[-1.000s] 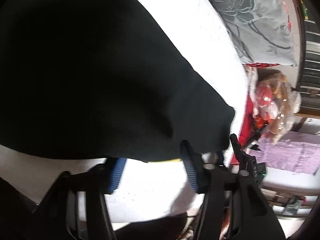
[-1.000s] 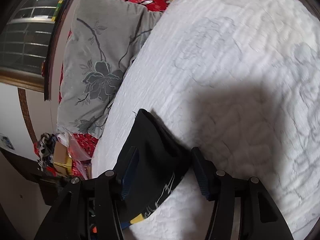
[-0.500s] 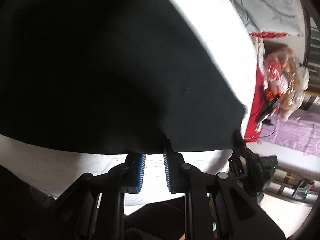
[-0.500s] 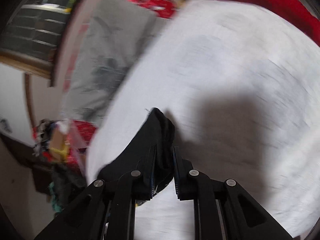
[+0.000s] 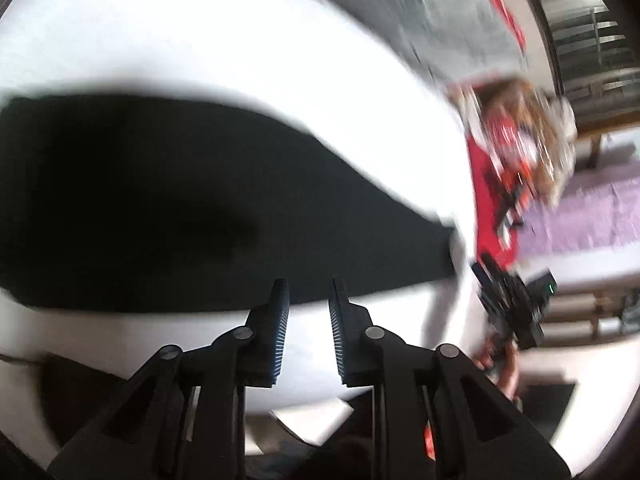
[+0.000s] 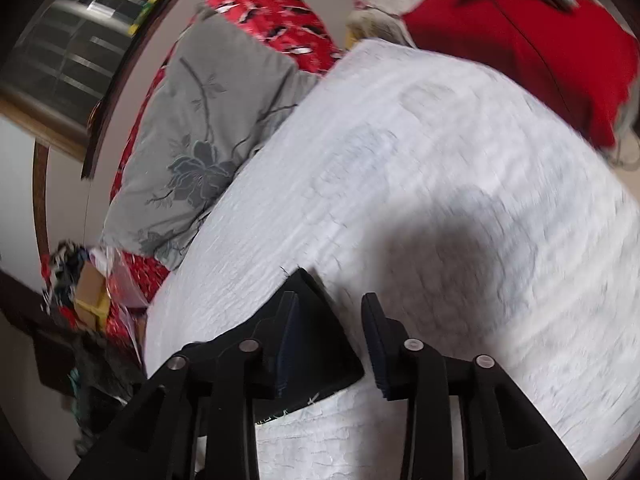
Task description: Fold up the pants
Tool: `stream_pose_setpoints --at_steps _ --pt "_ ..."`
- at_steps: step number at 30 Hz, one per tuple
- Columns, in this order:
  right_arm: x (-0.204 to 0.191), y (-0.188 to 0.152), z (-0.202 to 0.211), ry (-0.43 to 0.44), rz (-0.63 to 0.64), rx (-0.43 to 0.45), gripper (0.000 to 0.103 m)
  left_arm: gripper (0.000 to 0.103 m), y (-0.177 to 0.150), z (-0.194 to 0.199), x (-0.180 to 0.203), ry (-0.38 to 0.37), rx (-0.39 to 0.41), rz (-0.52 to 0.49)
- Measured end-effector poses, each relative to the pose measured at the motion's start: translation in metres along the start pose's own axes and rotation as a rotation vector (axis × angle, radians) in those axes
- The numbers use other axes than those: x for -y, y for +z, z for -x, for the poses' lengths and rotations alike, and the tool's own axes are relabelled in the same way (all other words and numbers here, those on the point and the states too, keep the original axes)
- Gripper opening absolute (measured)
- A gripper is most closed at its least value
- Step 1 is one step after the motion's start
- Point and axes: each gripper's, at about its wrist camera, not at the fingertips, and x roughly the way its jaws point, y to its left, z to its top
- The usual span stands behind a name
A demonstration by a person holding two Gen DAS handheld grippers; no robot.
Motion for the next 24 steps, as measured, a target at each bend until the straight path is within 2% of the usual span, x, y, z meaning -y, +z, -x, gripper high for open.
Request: stream_pose_setpoints --at_steps 2,4,6,10,13,14,19,24 --pt "-0.011 0.006 -0.008 0.021 0.04 -0.022 0.038 0.041 0.016 0.029 -0.031 0.071 0.077 0.032" --pt "-0.021 0.008 -0.02 0.028 0.07 -0.055 0.038 0.041 0.033 0.055 -0.063 0.135 0.138 0.084" --pt "-0.031 0.009 -0.032 0.005 0.102 -0.074 0.038 0.041 0.044 0.073 -0.092 0.165 0.165 0.124" --pt "-0.047 0.009 -0.056 -0.051 0.158 -0.104 0.038 0.042 0.066 0.093 -0.13 0.161 0.177 0.183" --pt "-0.055 0.009 -0.065 -0.091 0.181 -0.108 0.038 0.042 0.073 0.09 -0.14 0.17 0.16 0.178" --pt "-0.056 0.009 -0.067 -0.098 0.182 -0.113 0.038 0.043 0.077 0.081 -0.132 0.181 0.153 0.176" --pt "-0.056 0.009 -0.074 -0.121 0.177 -0.123 0.038 0.045 0.079 0.055 -0.131 0.236 0.07 0.126" --pt "-0.055 0.009 -0.077 -0.142 0.191 -0.119 0.038 0.045 0.079 0.045 -0.132 0.26 0.09 0.112"
